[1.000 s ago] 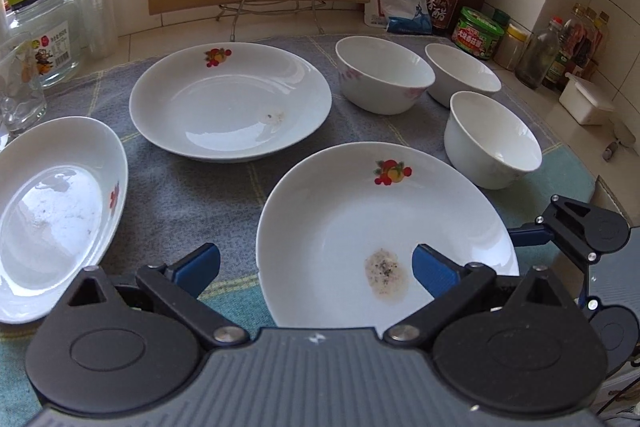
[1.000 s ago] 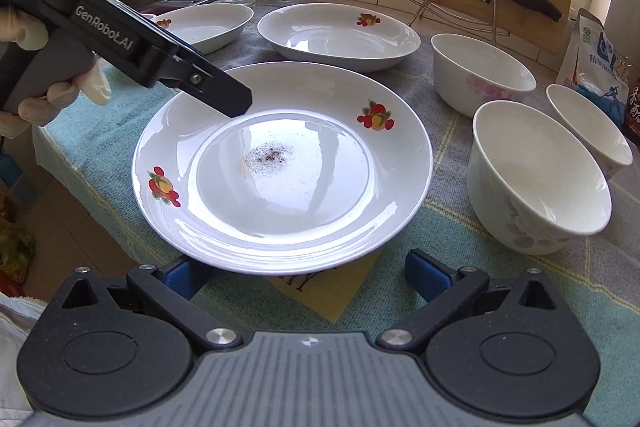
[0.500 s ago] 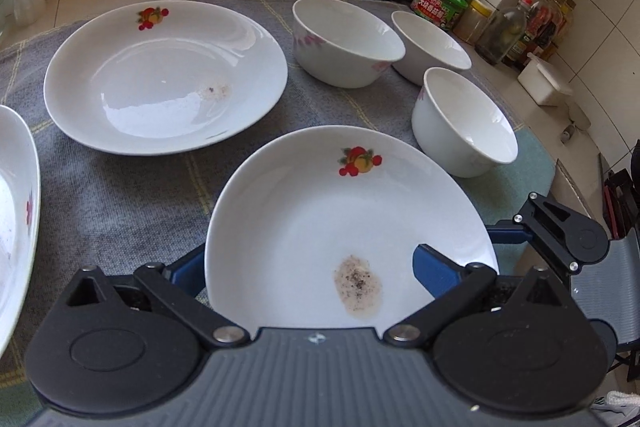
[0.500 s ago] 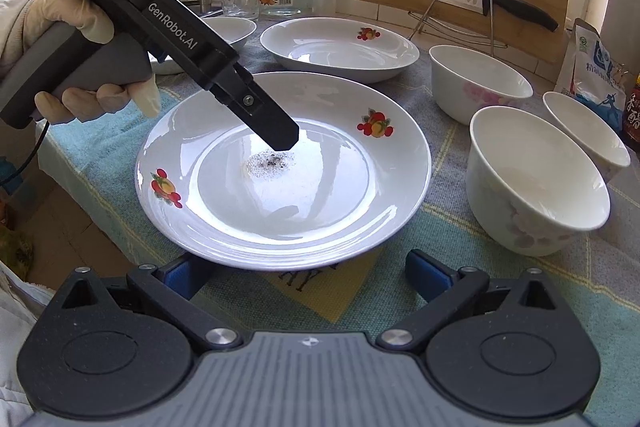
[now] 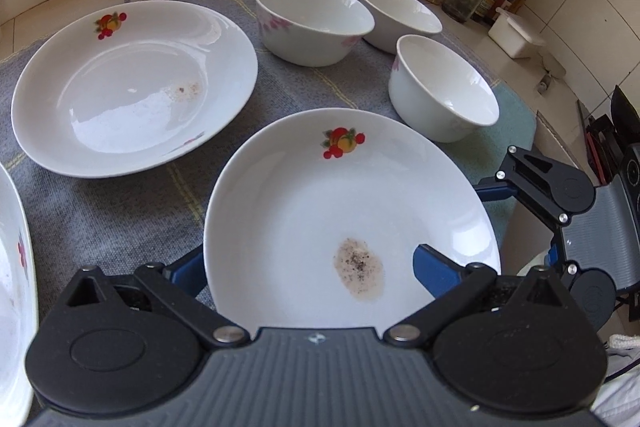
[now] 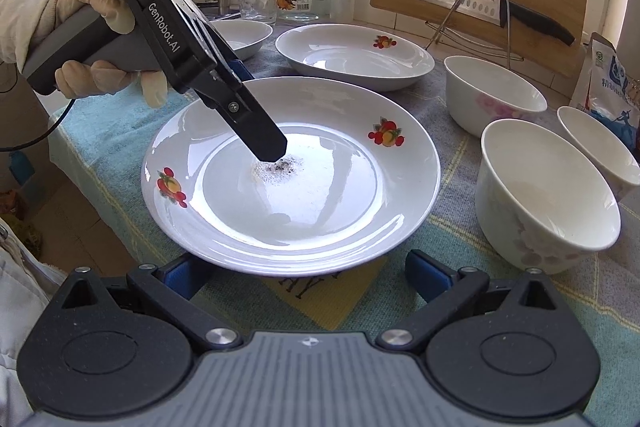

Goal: Organize plates and bowls
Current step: 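Grasp the rim of the brown-stained white plate with the left tool, then lift the stained plate with the left tool and carry it toward the plate by the sink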

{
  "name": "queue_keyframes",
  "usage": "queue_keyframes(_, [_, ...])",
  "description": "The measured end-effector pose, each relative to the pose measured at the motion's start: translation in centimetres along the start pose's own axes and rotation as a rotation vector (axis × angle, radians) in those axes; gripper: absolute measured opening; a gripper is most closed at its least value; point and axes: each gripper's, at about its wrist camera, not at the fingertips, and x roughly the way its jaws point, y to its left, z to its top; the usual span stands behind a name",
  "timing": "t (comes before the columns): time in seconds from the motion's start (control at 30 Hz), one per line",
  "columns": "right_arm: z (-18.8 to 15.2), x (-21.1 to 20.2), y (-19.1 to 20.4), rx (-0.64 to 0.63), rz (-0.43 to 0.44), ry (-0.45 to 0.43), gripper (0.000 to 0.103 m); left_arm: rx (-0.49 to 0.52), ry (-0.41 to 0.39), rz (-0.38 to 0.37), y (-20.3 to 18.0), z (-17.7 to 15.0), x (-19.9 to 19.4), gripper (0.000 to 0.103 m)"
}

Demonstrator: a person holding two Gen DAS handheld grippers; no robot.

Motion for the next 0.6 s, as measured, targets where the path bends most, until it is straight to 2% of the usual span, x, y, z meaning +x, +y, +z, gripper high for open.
queue_keyframes(0.23, [0.0,0.1,0.0,-0.007,0.005,-0.006,0.103,0.064,0.054,-0.011,-0.1,0.7,0.2,0.102])
queue_keyframes(0.6, [0.1,-0.3,0.8,-0.036,-0.019,-0.011,0.103,0.021,0.150,-0.119,1.8,2.7,0.5,0.100])
